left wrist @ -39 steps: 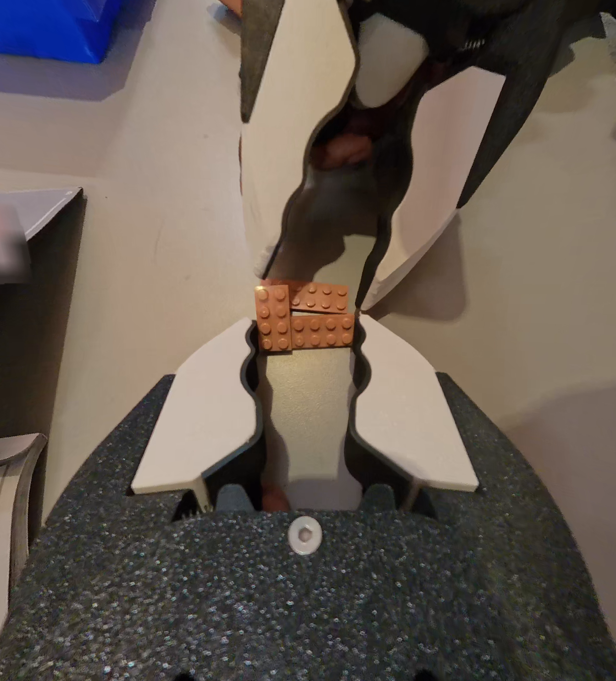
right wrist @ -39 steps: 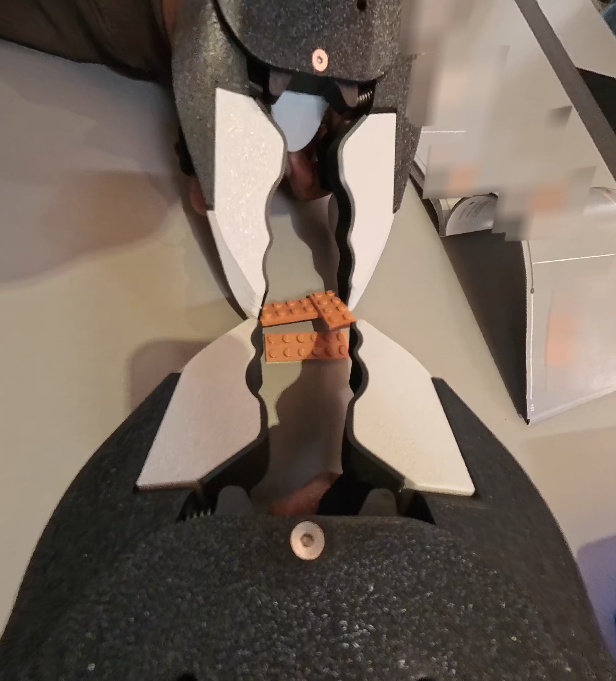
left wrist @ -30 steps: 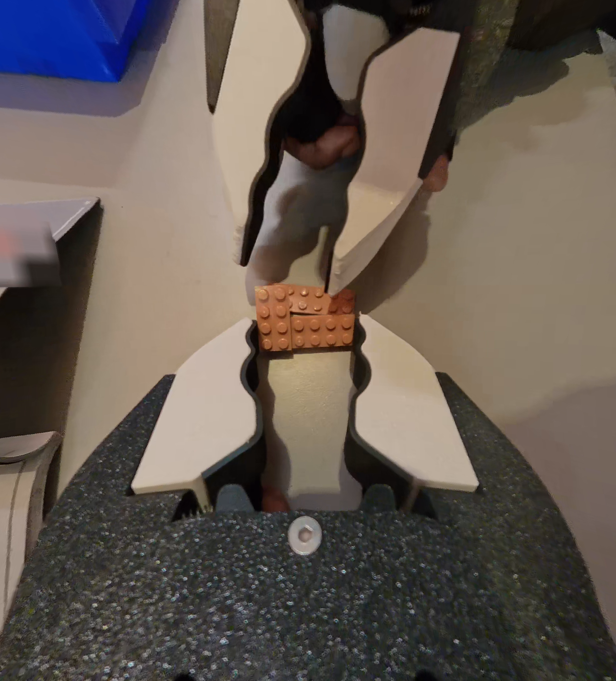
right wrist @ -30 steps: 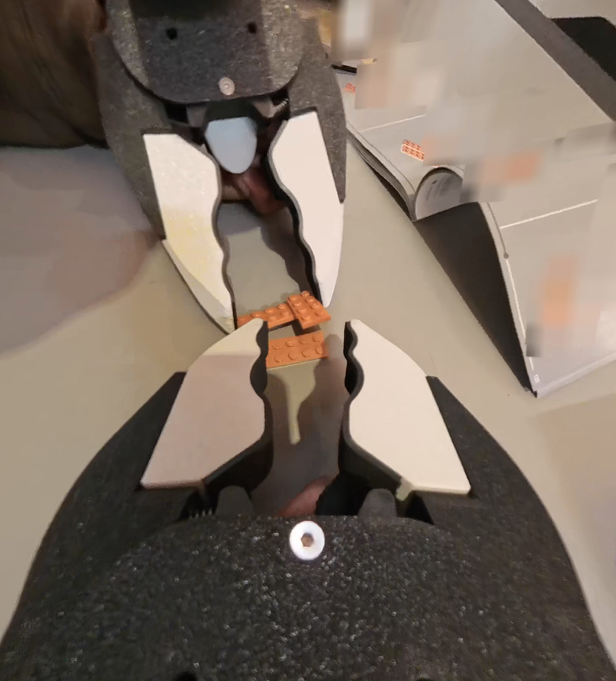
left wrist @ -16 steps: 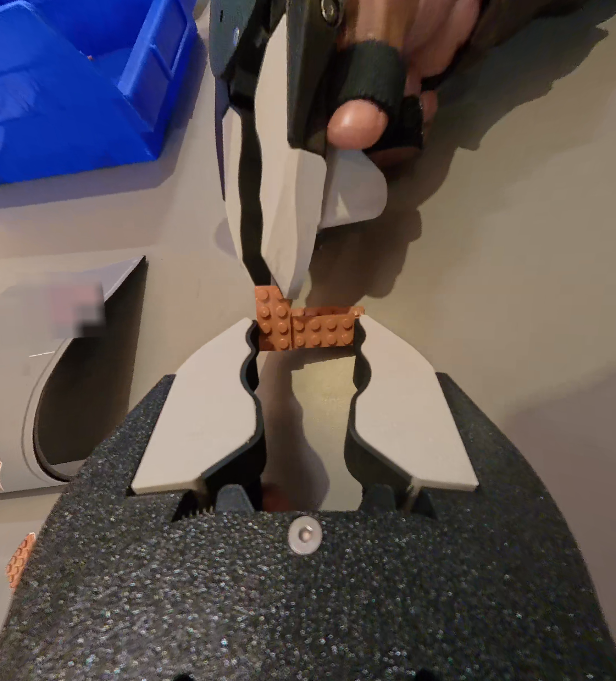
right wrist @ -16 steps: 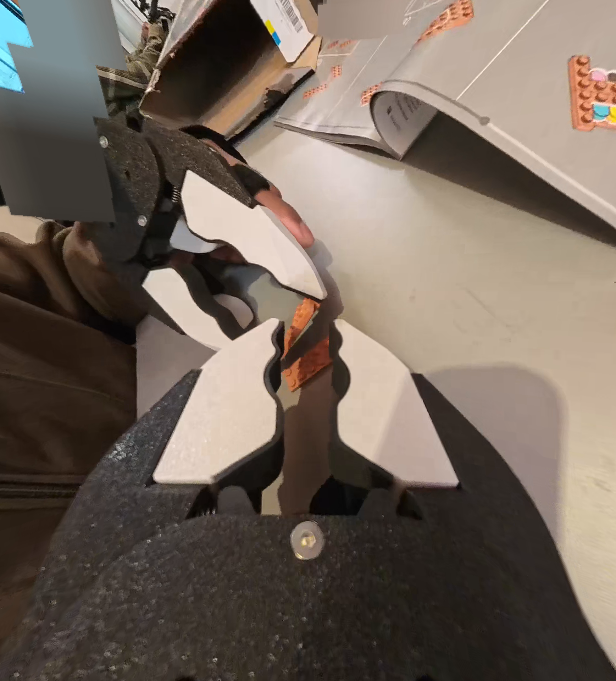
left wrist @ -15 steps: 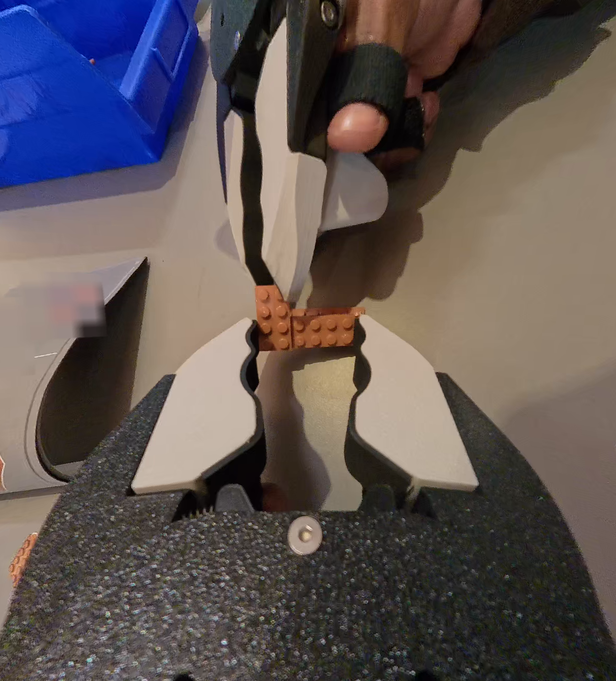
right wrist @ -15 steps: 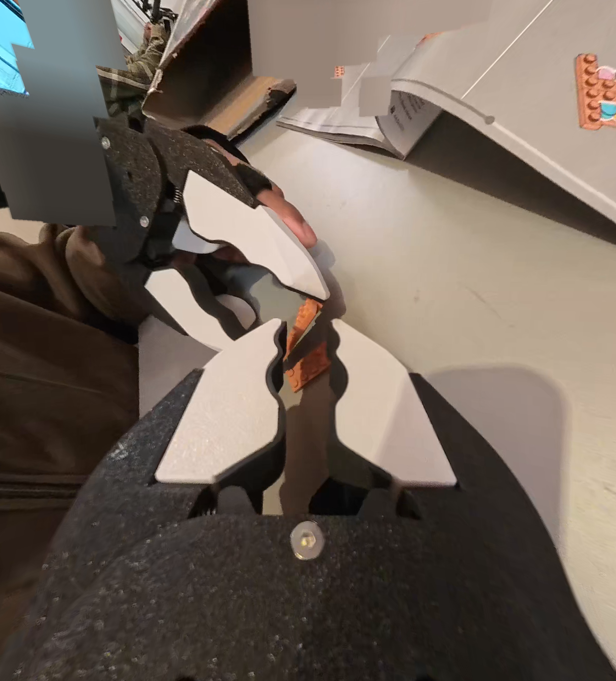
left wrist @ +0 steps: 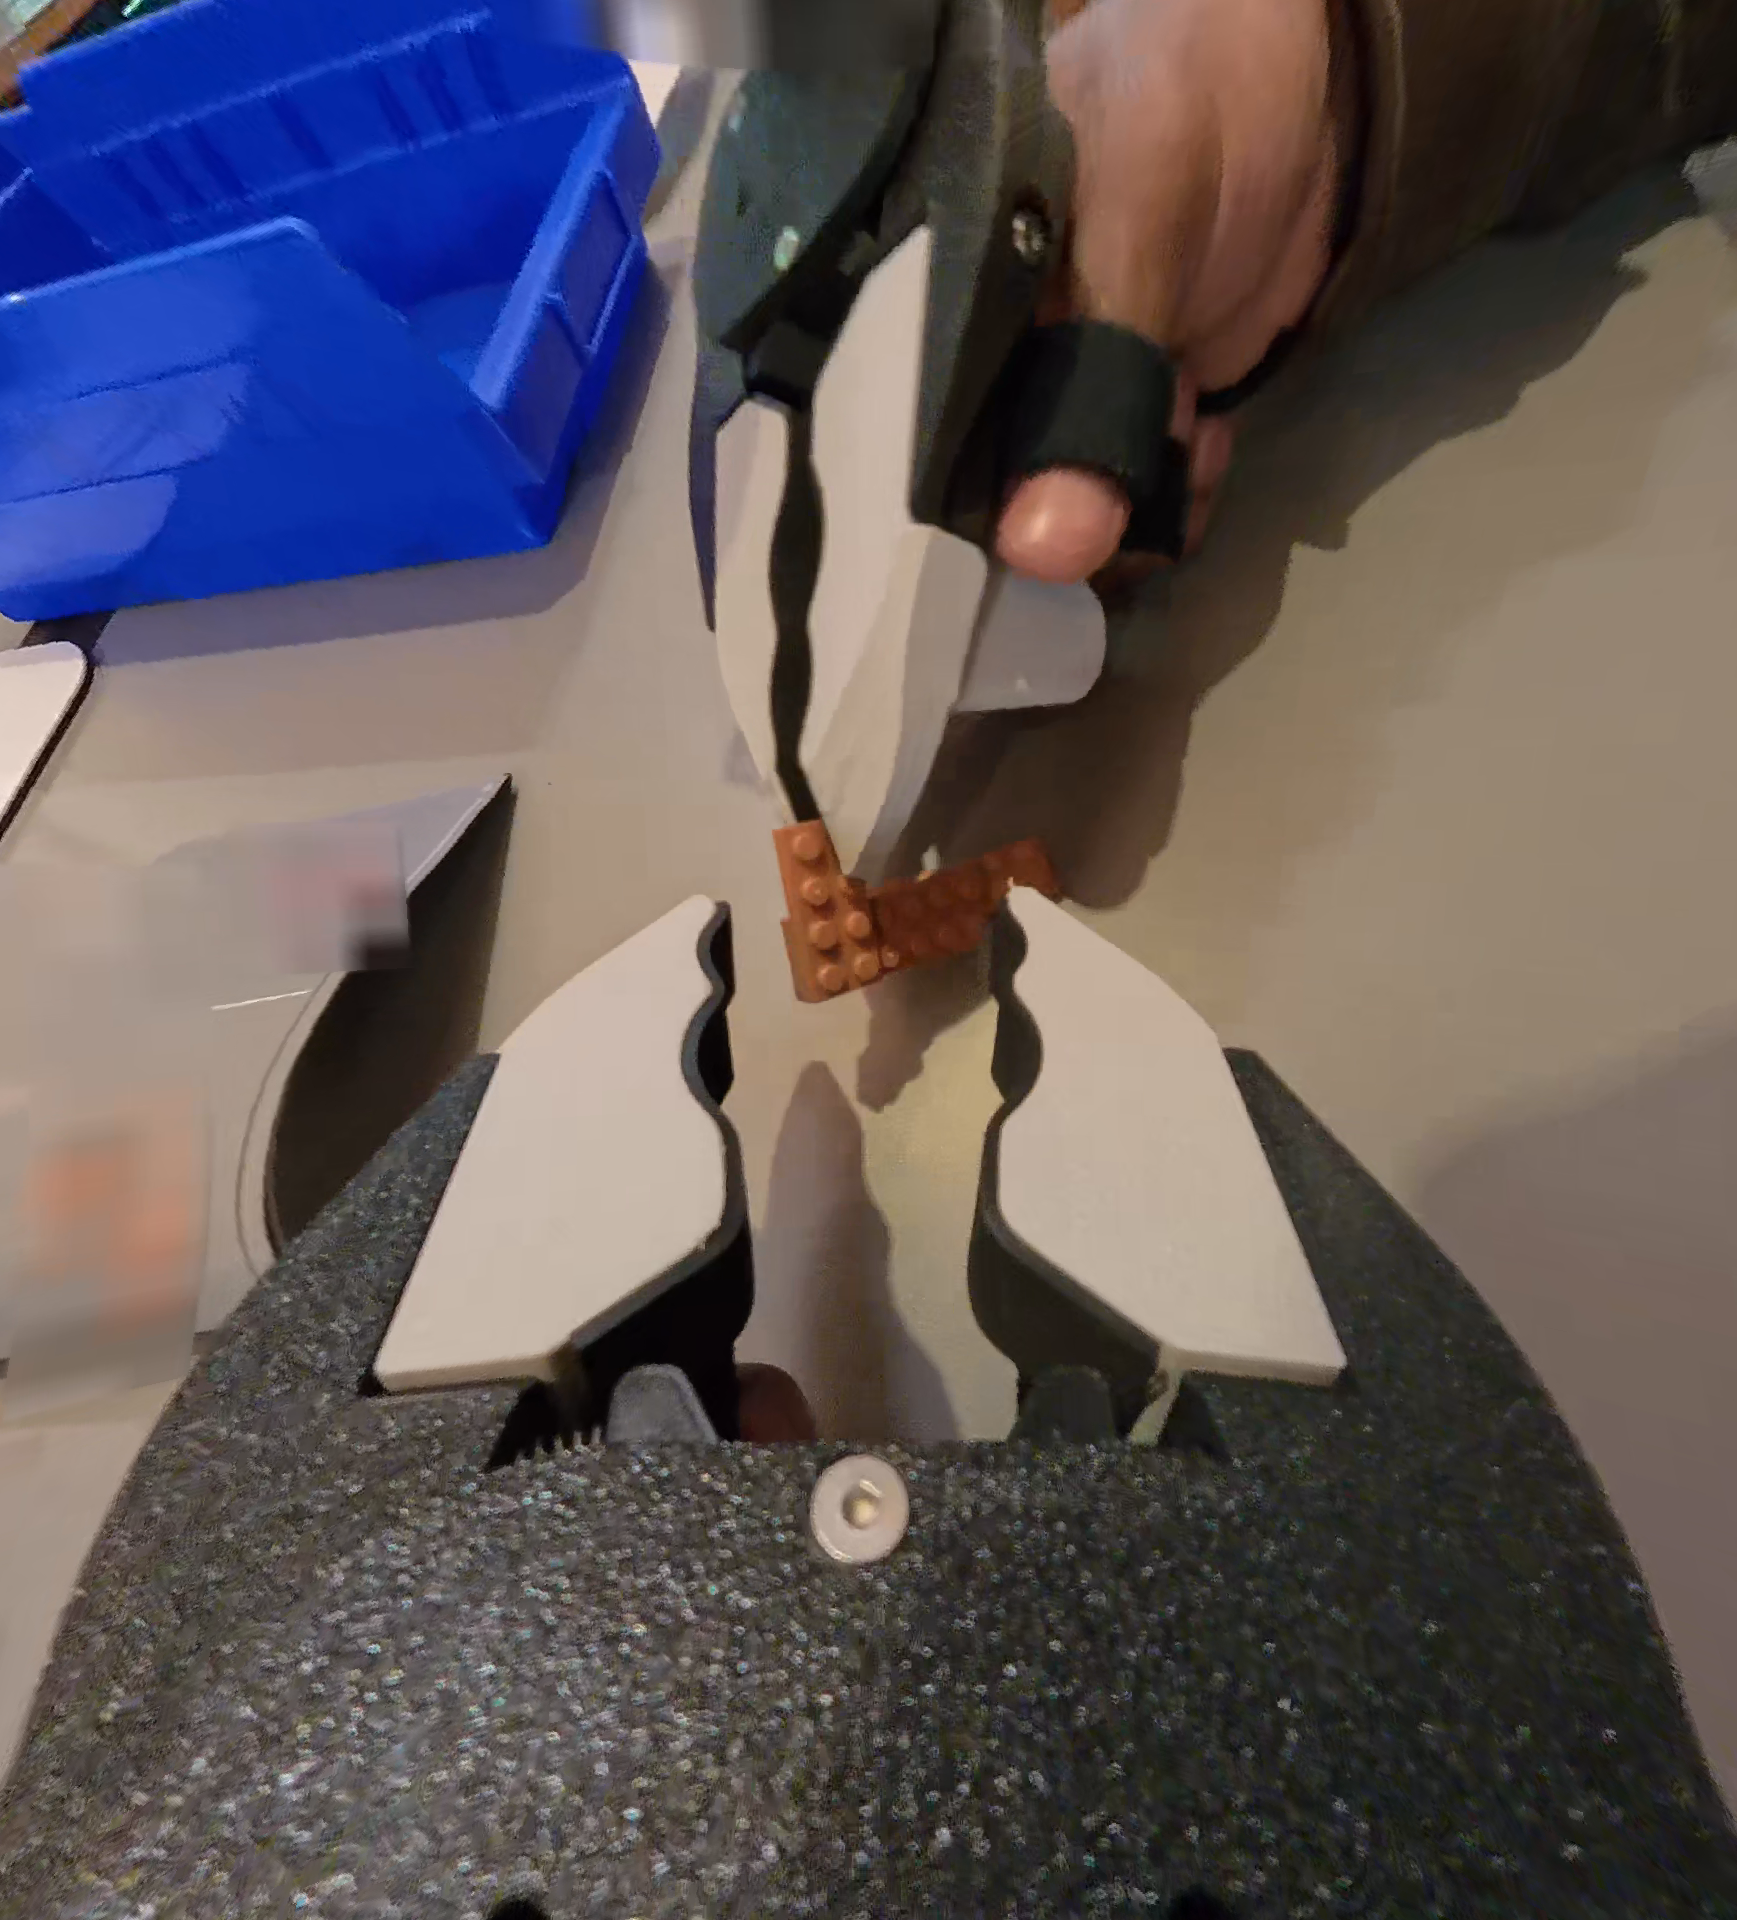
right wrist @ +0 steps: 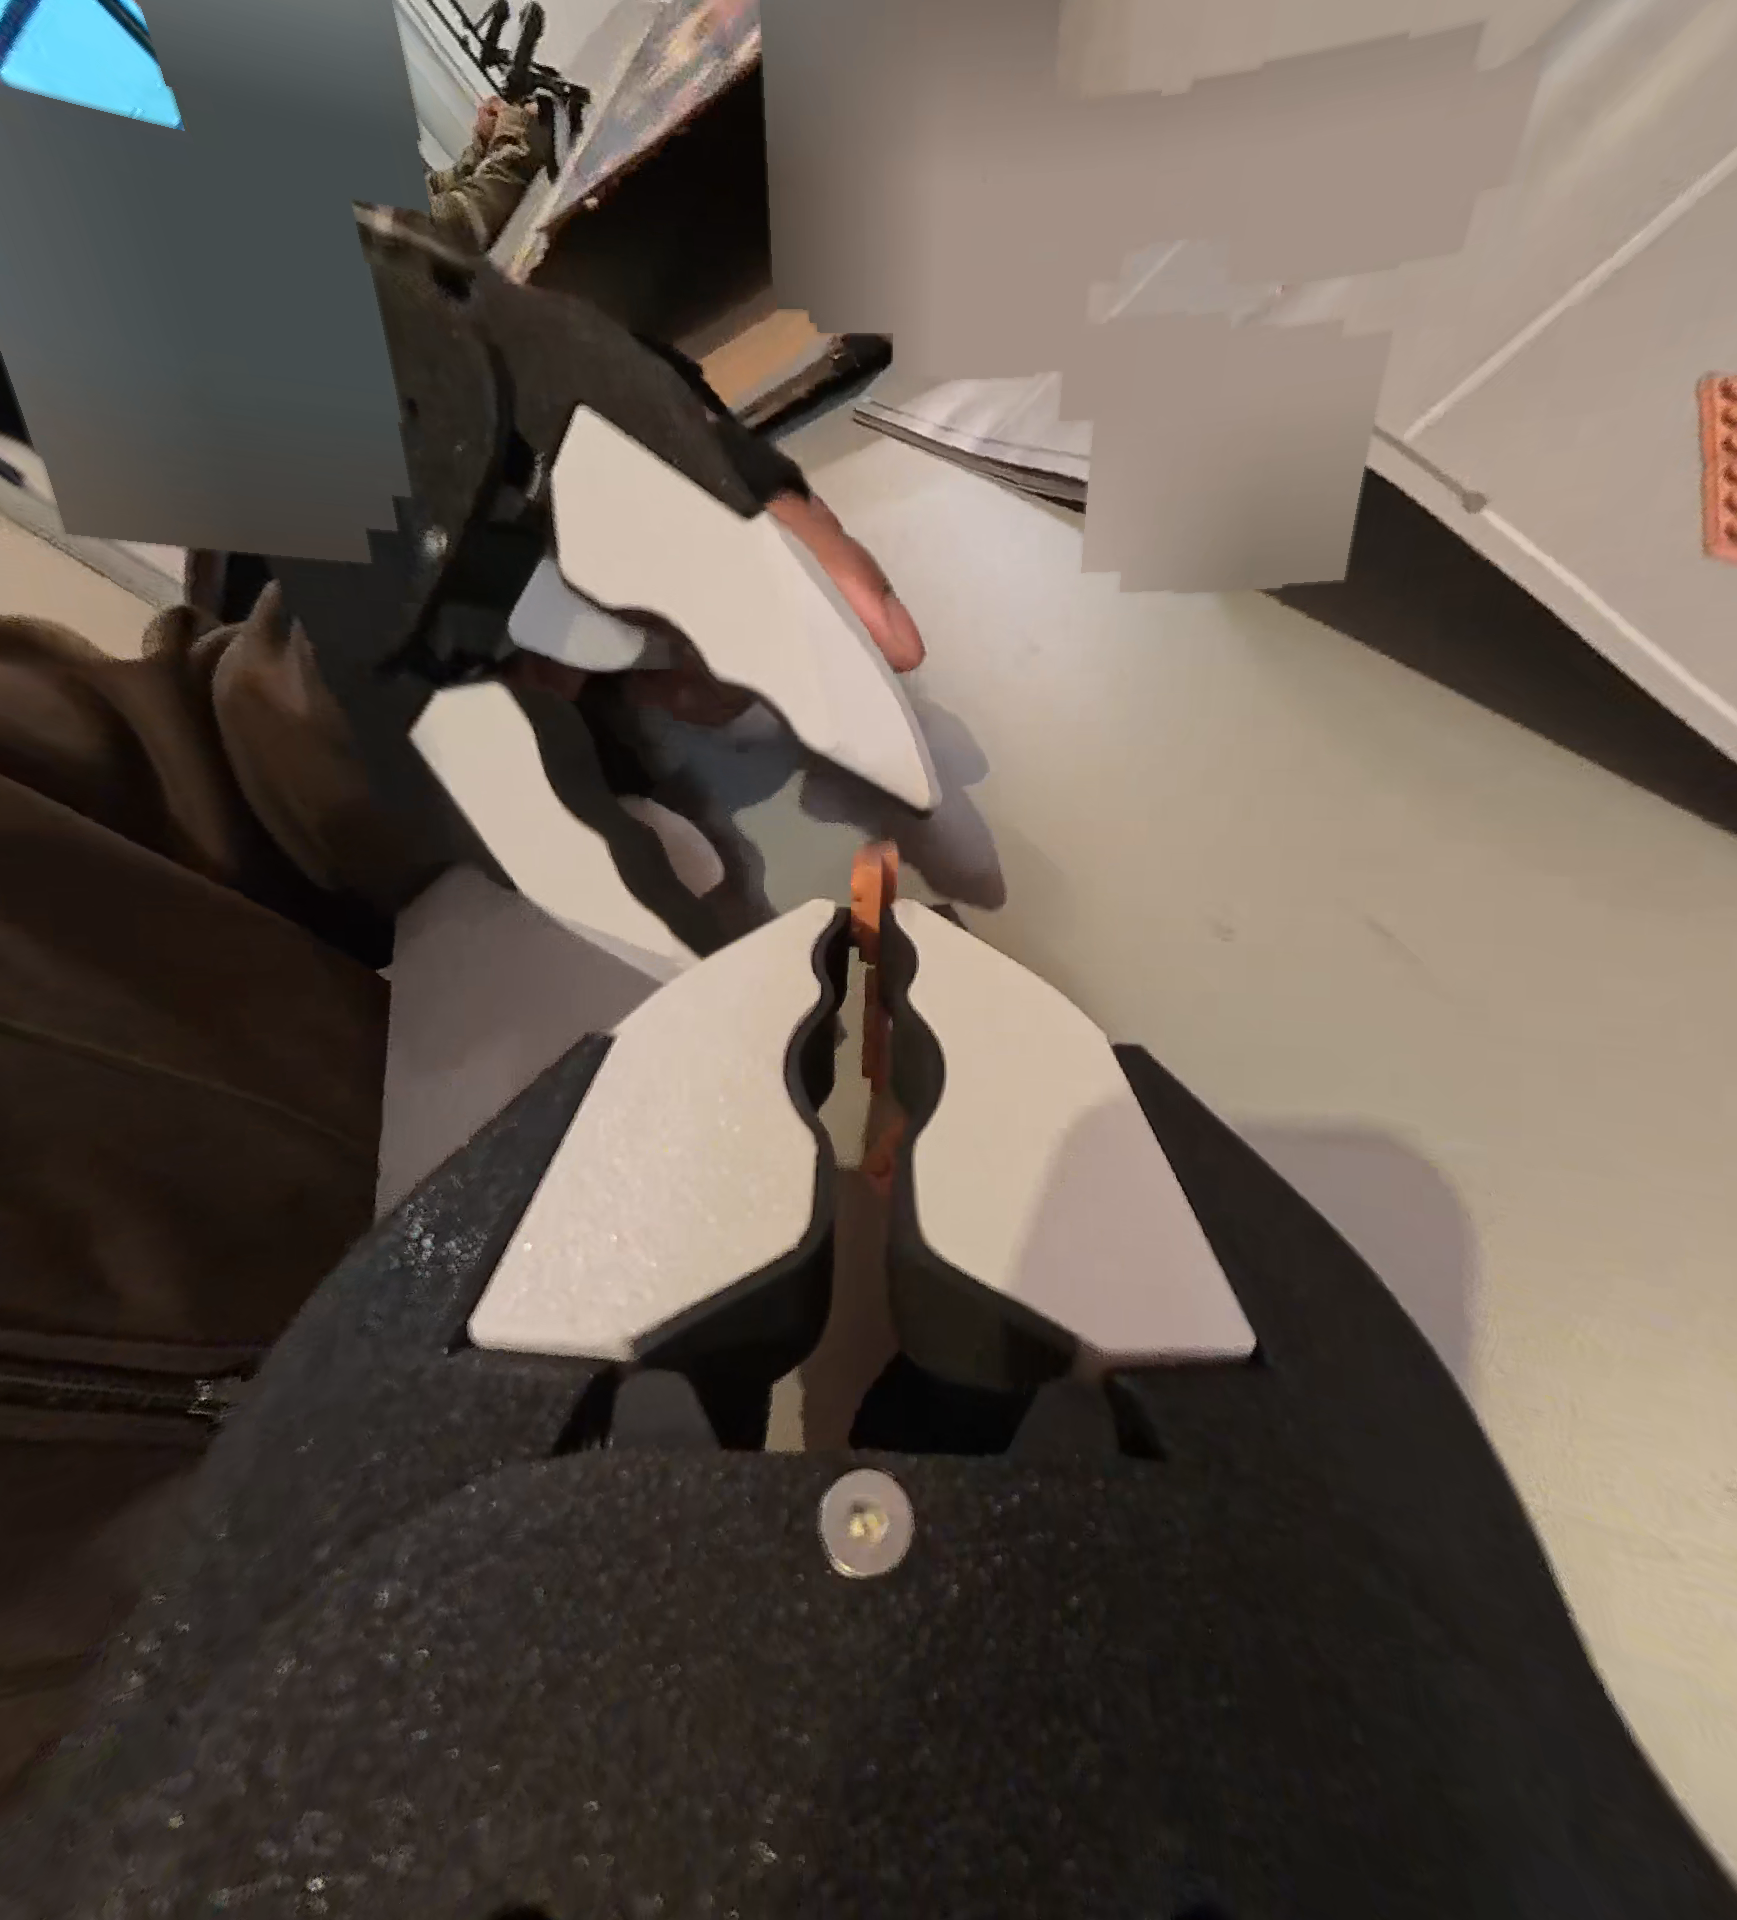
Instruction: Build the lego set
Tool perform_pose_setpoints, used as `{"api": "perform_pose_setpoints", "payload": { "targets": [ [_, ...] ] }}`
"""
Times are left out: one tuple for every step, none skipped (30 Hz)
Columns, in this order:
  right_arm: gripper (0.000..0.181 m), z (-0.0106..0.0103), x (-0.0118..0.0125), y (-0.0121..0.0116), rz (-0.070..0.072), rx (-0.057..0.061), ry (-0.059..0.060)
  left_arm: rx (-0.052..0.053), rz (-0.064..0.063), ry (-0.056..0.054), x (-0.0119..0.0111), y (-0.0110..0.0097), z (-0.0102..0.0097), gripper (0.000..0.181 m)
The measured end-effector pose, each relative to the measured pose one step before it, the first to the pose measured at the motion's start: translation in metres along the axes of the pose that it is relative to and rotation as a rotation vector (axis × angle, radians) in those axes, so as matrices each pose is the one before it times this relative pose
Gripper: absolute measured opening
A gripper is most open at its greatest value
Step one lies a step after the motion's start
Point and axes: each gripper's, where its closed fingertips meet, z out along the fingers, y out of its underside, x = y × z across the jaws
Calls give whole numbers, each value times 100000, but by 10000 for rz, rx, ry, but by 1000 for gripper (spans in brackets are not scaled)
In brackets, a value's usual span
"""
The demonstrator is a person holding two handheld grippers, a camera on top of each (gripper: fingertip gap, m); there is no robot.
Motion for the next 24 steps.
{"api": "perform_pose_setpoints", "payload": {
  "targets": [
    [5, 37, -180, -55, -226, 1, 0, 93, -251, 63, -166, -108, -300, 48],
    [5, 49, -223, -51, -267, 9, -27, 57, -325, 115, -101, -23, -221, 48],
    [5, 53, -221, -28, -300, -6, -17, 24, -378, 240, 73, 35, -149, 48],
    [5, 64, -182, 1, -347, -41, 24, 49, -369, 226, 91, 4, -108, 48],
    [5, 42, -187, 5, -412, -57, 51, 69, -337, 98, -62, -39, -61, 48],
    [5, 14, -220, -23, -469, -53, 52, 19, -300, 61, -97, 21, -38, 47],
    [5, 7, -253, -49, -519, -49, 53, -33, -232, 99, -10, 66, -40, 45],
    [5, -3, -235, -38, -554, -67, 82, -36, -155, 92, 16, 95, -56, 42],
    [5, -9, -202, -7, -567, -90, 113, -34, -85, 75, 35, 90, -51, 37],
    [5, -2, -187, 3, -556, -97, 119, -46, -27, 74, 79, 96, -19, 33],
    [5, 5, -147, 19, -516, -101, 136, -41, 14, 95, 140, 82, 2, 31],
    [5, 16, -89, 49, -470, -104, 156, -20, 31, 129, 221, 38, 31, 28],
    [5, 23, -90, 76, -420, -103, 131, -42, 54, 132, 250, 80, 75, 24],
    [5, 48, -98, 92, -354, -101, 94, -66, 82, 101, 222, 118, 107, 22],
    [5, 66, -65, 116, -274, -91, 90, -70, 104, 88, 221, 137, 123, 19],
    [5, 58, 2, 118, -187, -80, 103, -58, 128, 69, 186, 129, 117, 15],
    [5, 47, 42, 114, -102, -59, 81, -31, 135, 31, 120, 96, 108, 12],
    [5, 13, 14, 68, -21, -24, 26, -25, 111, -10, 49, 89, 104, 10],
    [5, -18, 25, 32, 43, 10, 3, -7, 72, -26, -12, 64, 78, 9],
    [5, -39, 67, -36, 73, 40, 22, 42, 52, -13, -12, -14, 59, 9],
    [6, -61, 113, -60, 86, 58, 40, 80, 34, -33, -51, -64, 50, 9],
    [6, -66, 81, -79, 80, 53, 24, 96, 11, -16, -47, -90, 30, 9],
    [6, -71, 43, -41, 54, 35, 10, 81, 14, 8, 10, -80, 16, 9],
    [6, -66, 49, 13, 13, 4, 30, 46, 40, -10, -10, -39, -2, 9]
  ]
}}
